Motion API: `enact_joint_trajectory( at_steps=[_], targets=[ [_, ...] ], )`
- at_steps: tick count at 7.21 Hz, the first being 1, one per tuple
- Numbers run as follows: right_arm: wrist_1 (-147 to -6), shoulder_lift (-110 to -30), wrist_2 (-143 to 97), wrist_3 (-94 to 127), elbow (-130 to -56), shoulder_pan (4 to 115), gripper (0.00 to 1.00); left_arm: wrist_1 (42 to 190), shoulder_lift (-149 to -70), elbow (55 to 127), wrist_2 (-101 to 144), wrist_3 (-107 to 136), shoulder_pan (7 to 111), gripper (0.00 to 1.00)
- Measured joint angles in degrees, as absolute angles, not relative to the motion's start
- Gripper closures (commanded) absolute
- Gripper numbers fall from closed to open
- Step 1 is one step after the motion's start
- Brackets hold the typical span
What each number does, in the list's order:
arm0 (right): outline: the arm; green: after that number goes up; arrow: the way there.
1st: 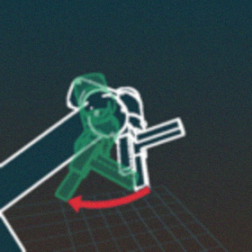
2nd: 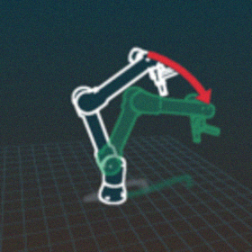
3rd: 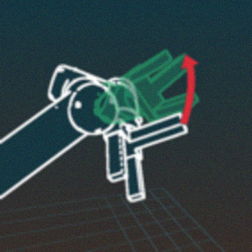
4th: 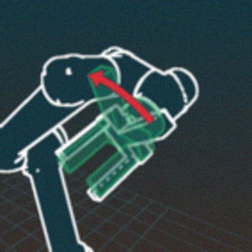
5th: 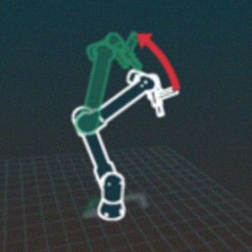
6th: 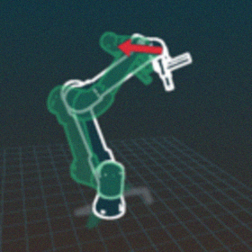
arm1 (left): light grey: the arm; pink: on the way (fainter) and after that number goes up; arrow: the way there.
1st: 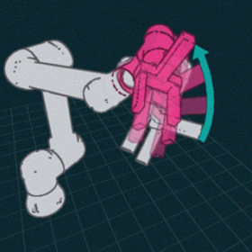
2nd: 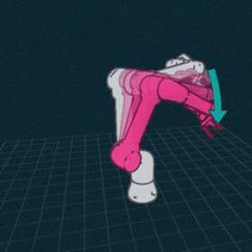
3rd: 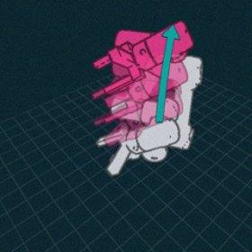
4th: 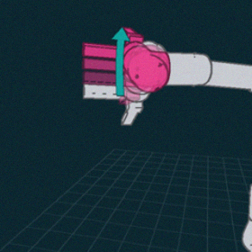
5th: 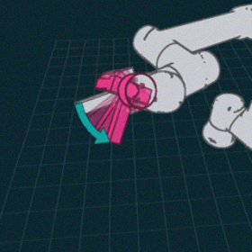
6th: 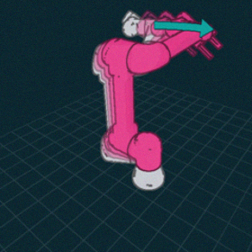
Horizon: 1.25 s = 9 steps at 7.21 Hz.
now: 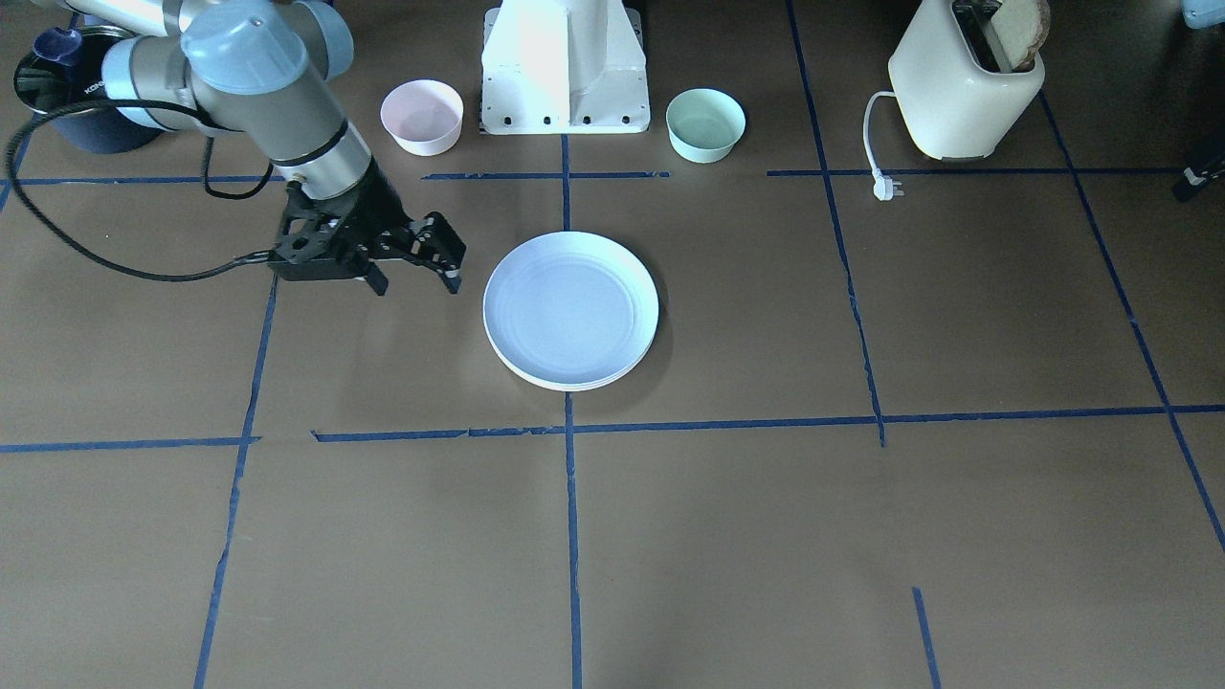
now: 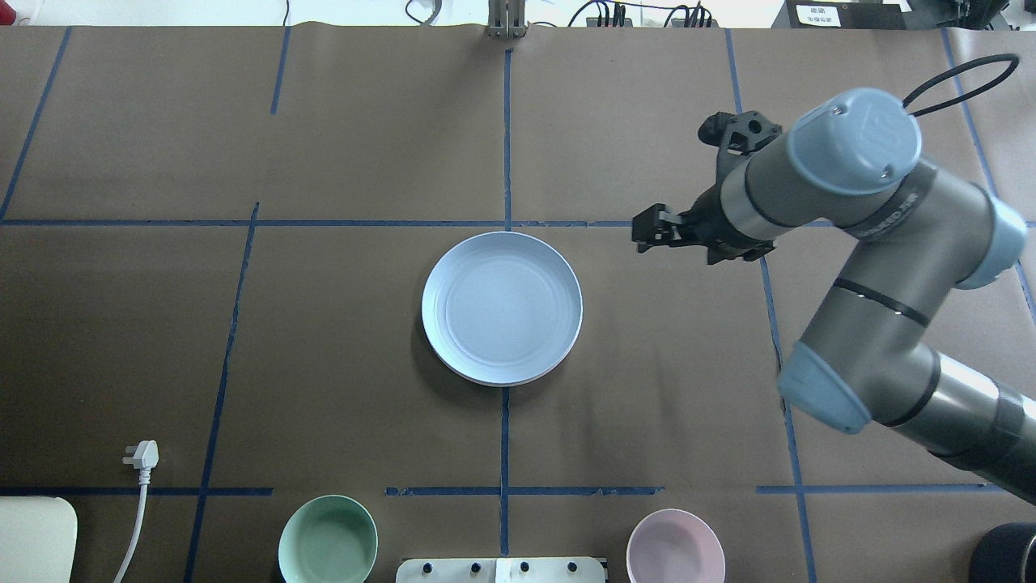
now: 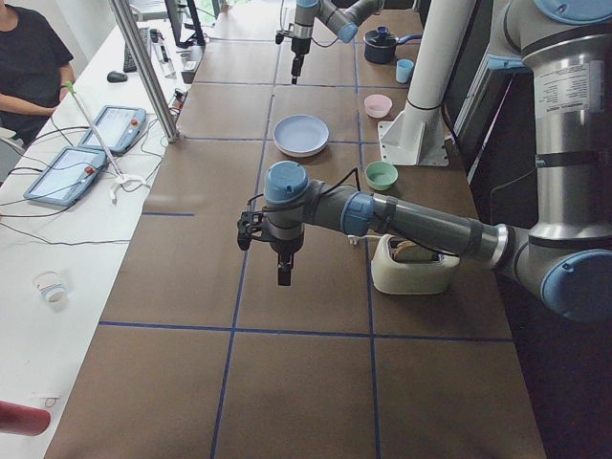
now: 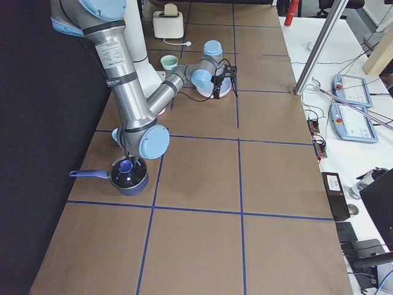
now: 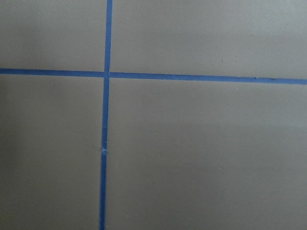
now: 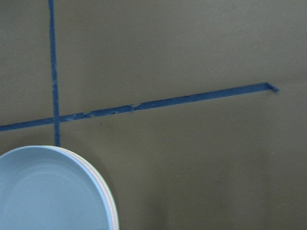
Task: Stack three plates with pink and blue
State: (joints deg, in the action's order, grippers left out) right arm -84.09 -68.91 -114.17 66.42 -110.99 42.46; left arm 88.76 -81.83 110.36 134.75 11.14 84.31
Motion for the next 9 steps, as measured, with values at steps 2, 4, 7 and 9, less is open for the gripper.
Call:
enact_joint_trajectory(
  at_steps=[2, 4, 7, 9],
  targets=[
    [-92.97, -75.45, -117.65, 46.19, -115.11, 50.16, 0.00, 88.27, -82.27, 105.18, 134.78, 2.84, 88.34, 0.00],
    [-94.19, -83.33, -125.79, 27.57, -114.94, 61.71, 0.00, 87.12, -82.25, 102.81, 134.76, -2.02, 90.82, 0.00],
    [-94.47, -91.69, -134.27, -4.64, -105.42, 80.48, 0.00, 86.76, -81.87, 102.03, 134.82, -3.29, 91.54, 0.00],
    [-94.33, -93.18, -137.46, -15.99, -96.52, 89.59, 0.00, 86.75, -81.61, 101.91, 134.82, -3.33, 91.58, 0.00]
  ],
)
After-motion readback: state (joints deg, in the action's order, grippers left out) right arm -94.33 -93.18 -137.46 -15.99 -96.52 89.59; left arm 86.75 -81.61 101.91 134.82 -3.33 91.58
